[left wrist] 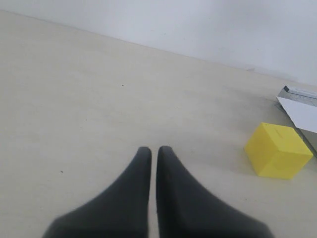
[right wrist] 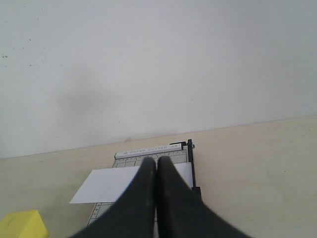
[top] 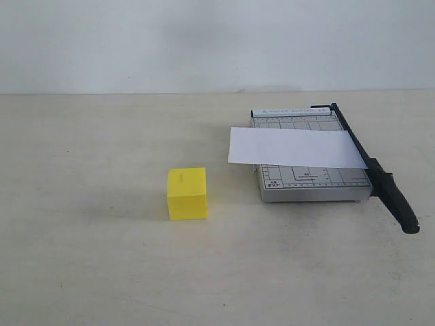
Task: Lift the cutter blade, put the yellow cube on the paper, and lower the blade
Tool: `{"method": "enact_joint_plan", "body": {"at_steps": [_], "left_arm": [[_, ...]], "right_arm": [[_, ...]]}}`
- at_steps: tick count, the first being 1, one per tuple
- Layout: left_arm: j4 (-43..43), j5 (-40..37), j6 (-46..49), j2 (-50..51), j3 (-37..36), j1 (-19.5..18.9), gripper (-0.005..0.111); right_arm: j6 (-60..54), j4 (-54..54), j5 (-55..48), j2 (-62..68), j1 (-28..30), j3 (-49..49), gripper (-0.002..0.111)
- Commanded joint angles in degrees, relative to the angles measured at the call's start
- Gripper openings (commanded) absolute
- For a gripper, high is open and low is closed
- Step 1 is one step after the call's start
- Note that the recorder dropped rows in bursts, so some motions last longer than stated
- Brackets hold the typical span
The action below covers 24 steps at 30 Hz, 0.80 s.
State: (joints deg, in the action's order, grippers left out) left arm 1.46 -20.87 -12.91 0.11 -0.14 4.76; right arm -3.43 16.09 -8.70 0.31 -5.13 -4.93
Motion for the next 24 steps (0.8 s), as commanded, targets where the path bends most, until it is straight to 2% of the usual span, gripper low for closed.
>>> {"method": "enact_joint_plan", "body": {"at_steps": [1,12,14,17,21,24], "left_arm": [[0.0,0.5,-0.4,-0.1,0.1,-0.2,0.005],[0.0,0.5,-0.4,-0.1,0.1,-0.2,0.005],[0.0,0.5,-0.4,-0.1,0.1,-0.2,0.005],[0.0,0.5,-0.4,-0.1,0.1,-0.2,0.005],[0.0,0.5,-0.4,-0.1,0.1,-0.2,0.005],[0.0,0.5,-0.4,-0.1,0.1,-0.2,0.005]], "right_arm": [[0.1,0.1,1.1,-0.3,0.0,-0.4,0.000],[5.3,3.1,3.2,-0.3,0.0,-0.6,0.001],[5.3,3.1,0.4,-0.3,0.0,-1.6,0.008],[5.3,3.0,-5.0,5.2,0.0,-4.4,0.026],[3.4,0.1,-6.4,19.7,0.0,-9.3,0.052],[3.4,-3.7,-7.2,32.7,0.0,-14.8,0.061]]}}
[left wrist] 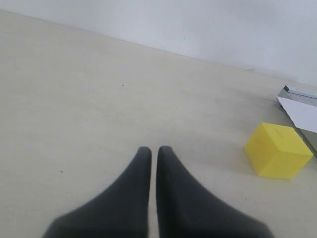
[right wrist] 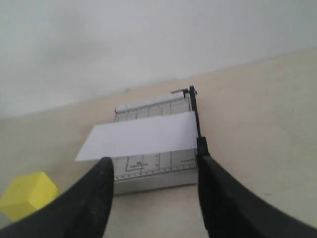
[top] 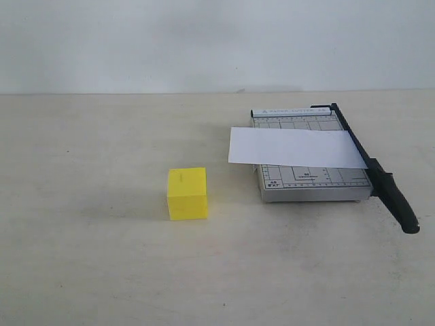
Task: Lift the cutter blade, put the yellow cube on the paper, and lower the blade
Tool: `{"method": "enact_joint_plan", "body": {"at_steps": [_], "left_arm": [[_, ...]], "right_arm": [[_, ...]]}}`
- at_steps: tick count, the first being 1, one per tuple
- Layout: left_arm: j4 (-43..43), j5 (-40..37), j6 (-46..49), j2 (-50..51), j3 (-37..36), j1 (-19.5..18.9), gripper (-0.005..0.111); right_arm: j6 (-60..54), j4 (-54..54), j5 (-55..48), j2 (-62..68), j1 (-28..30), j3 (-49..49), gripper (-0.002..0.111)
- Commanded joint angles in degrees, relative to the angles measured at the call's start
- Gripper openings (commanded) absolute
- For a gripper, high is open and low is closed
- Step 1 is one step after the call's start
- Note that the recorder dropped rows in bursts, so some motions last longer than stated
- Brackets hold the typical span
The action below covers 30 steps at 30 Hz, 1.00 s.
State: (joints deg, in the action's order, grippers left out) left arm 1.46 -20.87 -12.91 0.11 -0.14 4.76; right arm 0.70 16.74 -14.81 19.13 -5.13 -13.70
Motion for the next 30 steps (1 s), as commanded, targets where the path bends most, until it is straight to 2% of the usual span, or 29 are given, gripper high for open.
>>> {"method": "enact_joint_plan", "body": {"at_steps": [1,8,13,23,30], "left_arm": [[0.0,0.5,-0.4,-0.1,0.1,-0.2,0.005],[0.0,0.5,-0.4,-0.1,0.1,-0.2,0.005],[0.0,0.5,-0.4,-0.1,0.1,-0.2,0.005],[0.0,0.5,-0.4,-0.1,0.1,-0.2,0.005],[0.0,0.5,-0.4,-0.1,0.1,-0.2,0.005]], "right_arm": [[-1.2,-5.1,-2.4,18.7,0.0,-8.5,0.061],[-4.4,-8.6,-14.2,49.3,0.0,-28.2,0.061],[-4.4,-12.1,-17.4,59.9,0.0,-35.6,0.061],[-6.8,-12.2,-19.0,68.0,0.0,-36.5,0.061],[-7.9,-12.2,-15.6,71.4,0.0,-34.2,0.061]]}}
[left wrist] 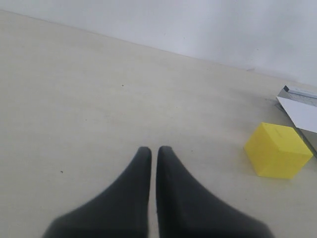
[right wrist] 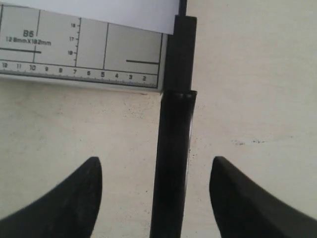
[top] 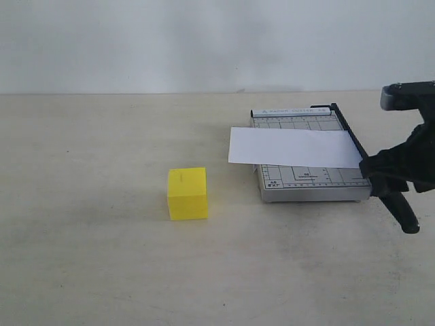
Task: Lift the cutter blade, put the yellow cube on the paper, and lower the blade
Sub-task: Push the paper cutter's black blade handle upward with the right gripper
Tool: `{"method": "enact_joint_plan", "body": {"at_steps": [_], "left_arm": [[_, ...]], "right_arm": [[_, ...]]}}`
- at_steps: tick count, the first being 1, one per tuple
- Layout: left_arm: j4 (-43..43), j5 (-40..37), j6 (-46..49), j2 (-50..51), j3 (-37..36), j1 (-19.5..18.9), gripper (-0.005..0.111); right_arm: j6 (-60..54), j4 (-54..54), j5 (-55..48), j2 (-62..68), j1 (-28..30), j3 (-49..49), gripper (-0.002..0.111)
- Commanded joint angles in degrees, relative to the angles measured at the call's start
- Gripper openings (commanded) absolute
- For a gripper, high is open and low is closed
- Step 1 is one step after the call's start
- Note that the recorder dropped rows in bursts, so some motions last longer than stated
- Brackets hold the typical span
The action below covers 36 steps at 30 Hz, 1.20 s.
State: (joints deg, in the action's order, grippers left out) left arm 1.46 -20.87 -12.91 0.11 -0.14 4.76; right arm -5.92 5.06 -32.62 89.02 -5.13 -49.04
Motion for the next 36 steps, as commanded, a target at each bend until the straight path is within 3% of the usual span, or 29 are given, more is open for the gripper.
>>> {"method": "enact_joint_plan", "body": {"at_steps": [1,12,14,17,18,23,36], "left_arm": [[0.0,0.5,-0.4,-0.1,0.1,-0.2,0.005],[0.0,0.5,-0.4,-0.1,0.1,-0.2,0.005],[0.0,0.5,-0.4,-0.1,0.1,-0.2,0.005],[0.0,0.5,-0.4,-0.1,0.1,-0.2,0.005],[0.0,0.5,-0.4,-0.1,0.1,-0.2,0.005],[0.0,0.5,-0.4,-0.1,0.1,-0.2,0.005],[0.0,0.5,-0.4,-0.1,0.1,-0.2,0.005]], "right_arm": [[-1.3,-0.5,2.9,1.9,0.0,1.3,0.061],[-1.6,-0.6,4.1,7.5,0.0,1.7,0.060],[-1.6,-0.6,3.9,7.5,0.0,1.7,0.048],[-2.6,-0.5,4.4,5.9,0.0,1.7,0.006],[-2.6,-0.4,5.1,5.1,0.0,1.7,0.002],[-2.9,-0.1,9.5,-2.7,0.0,1.7,0.011],[-3.7,0.1,16.1,-7.1,0.0,1.5,0.011]]}}
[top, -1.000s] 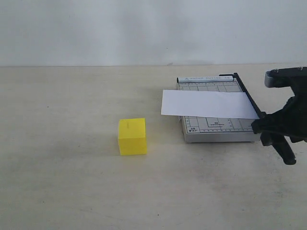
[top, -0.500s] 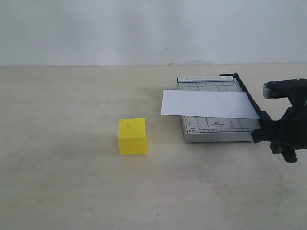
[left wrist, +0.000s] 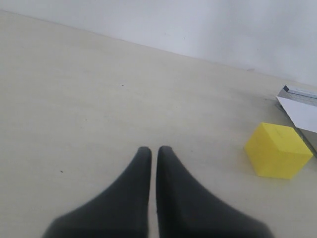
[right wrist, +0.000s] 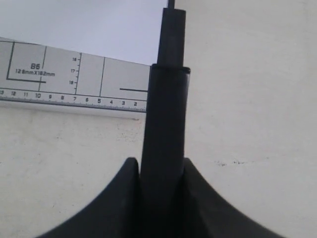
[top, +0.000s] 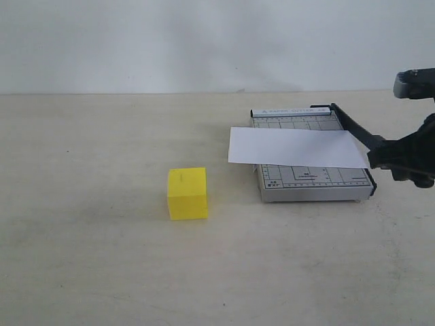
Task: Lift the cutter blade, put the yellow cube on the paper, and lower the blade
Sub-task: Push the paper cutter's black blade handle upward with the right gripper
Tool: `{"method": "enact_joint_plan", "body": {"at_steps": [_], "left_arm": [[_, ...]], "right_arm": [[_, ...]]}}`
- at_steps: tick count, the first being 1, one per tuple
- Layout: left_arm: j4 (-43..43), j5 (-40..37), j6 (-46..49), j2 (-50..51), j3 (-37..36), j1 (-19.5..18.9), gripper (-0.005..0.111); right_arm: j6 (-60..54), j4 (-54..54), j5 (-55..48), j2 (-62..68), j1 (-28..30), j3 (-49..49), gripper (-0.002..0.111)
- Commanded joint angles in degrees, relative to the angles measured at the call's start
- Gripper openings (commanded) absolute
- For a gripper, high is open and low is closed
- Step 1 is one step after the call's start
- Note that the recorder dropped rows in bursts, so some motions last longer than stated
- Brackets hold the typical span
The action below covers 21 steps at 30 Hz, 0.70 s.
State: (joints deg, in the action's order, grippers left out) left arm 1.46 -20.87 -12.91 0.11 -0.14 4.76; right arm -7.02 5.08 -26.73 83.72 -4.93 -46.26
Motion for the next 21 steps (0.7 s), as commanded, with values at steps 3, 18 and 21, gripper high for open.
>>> {"method": "enact_joint_plan", "body": {"at_steps": [3,18,21], "left_arm": [[0.0,0.5,-0.4,-0.1,0.1,-0.2,0.005],[0.0,0.5,-0.4,-0.1,0.1,-0.2,0.005],[0.0,0.5,-0.4,-0.1,0.1,-0.2,0.005]], "right_arm": [[-2.7,0.1,11.3,-1.8,-0.2,-1.3,0.011],[-2.7,0.2,12.1,-1.8,-0.2,-1.4,0.062],[-3.0,0.2,12.8,-1.8,-0.2,-1.4,0.059]]}}
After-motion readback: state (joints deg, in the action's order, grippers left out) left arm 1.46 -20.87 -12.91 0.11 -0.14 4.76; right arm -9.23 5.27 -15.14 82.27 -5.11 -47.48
